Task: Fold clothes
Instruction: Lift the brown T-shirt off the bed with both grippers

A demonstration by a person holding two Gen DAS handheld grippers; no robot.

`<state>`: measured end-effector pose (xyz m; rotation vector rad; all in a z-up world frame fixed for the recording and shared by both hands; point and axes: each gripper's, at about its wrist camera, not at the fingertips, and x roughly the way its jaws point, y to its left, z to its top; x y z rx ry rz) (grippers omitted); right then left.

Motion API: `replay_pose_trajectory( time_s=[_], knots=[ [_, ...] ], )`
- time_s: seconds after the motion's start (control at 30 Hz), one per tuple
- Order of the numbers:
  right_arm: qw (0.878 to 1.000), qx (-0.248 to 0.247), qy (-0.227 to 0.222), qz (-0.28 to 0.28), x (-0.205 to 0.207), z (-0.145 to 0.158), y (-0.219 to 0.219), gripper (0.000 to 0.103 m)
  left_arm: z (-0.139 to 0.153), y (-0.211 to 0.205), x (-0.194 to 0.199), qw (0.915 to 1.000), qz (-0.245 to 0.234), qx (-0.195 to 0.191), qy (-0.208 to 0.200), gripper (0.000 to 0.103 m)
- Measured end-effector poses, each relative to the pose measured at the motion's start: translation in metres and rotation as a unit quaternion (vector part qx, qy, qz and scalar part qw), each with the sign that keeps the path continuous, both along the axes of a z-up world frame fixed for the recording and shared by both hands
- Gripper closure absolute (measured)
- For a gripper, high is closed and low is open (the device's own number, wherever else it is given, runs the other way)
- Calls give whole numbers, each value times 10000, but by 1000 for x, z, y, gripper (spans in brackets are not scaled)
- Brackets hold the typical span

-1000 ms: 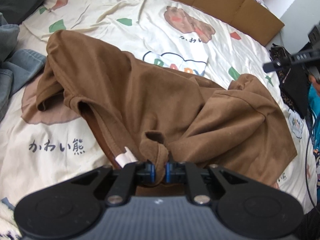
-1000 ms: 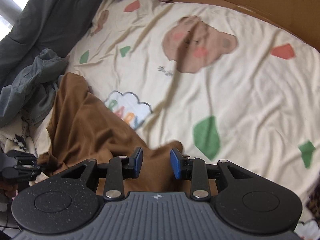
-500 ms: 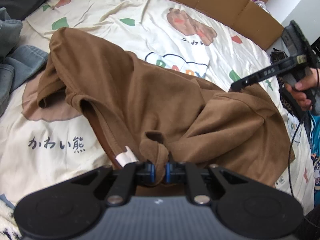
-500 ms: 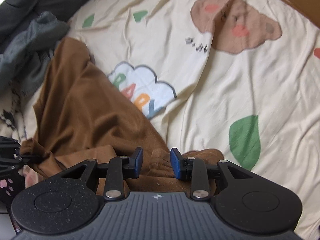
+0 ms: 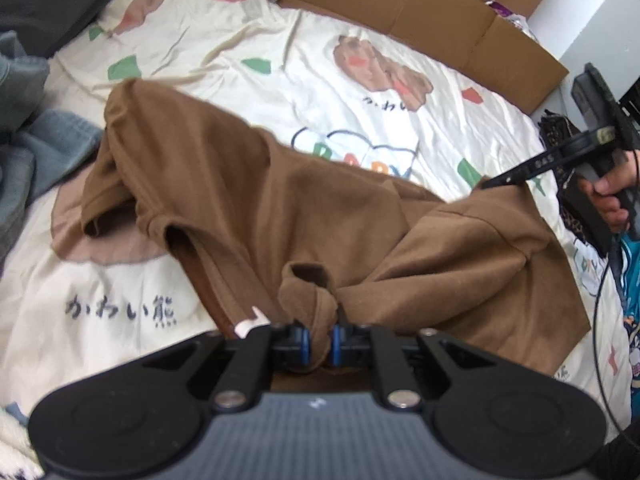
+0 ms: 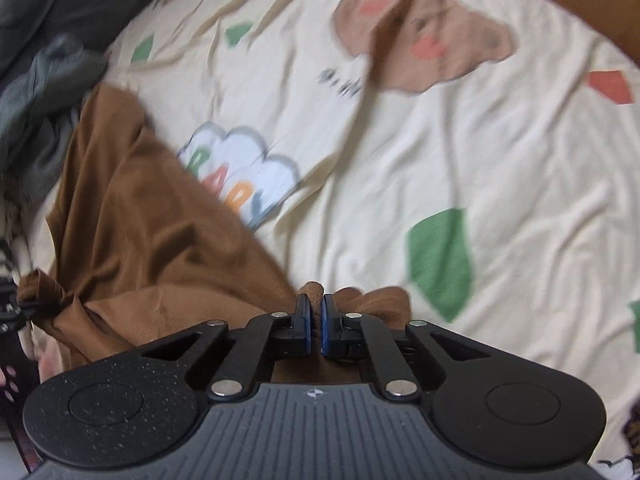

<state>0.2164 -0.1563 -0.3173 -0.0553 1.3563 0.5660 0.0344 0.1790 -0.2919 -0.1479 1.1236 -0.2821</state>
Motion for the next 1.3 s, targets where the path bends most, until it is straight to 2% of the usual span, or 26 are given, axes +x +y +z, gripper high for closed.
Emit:
replay_pose_trajectory(
  time_s=[0.17,0.3,0.57,0.8,1.17,1.3],
  knots=[
    [9970,192,-233,-712,8,36,-47,102,20,-9,18,9995,-112,59,-280,92],
    [9890,373,-319,-1392,7,58,-88,102,35,-17,36,9982,-267,146,-517,92],
    [9729,378,-667,-2183,-10,87,-161,103,64,-41,80,9906,-786,376,-1052,92],
    [9573,405,-879,-2723,-27,97,-206,103,74,-78,122,9796,-1325,532,-1412,92],
    [9367,467,-1119,-3285,-40,102,-250,103,65,-125,184,9671,-1894,723,-1540,90],
    [9287,437,-1136,-3503,-42,96,-265,103,54,-139,205,9641,-2038,777,-1514,89]
  ],
)
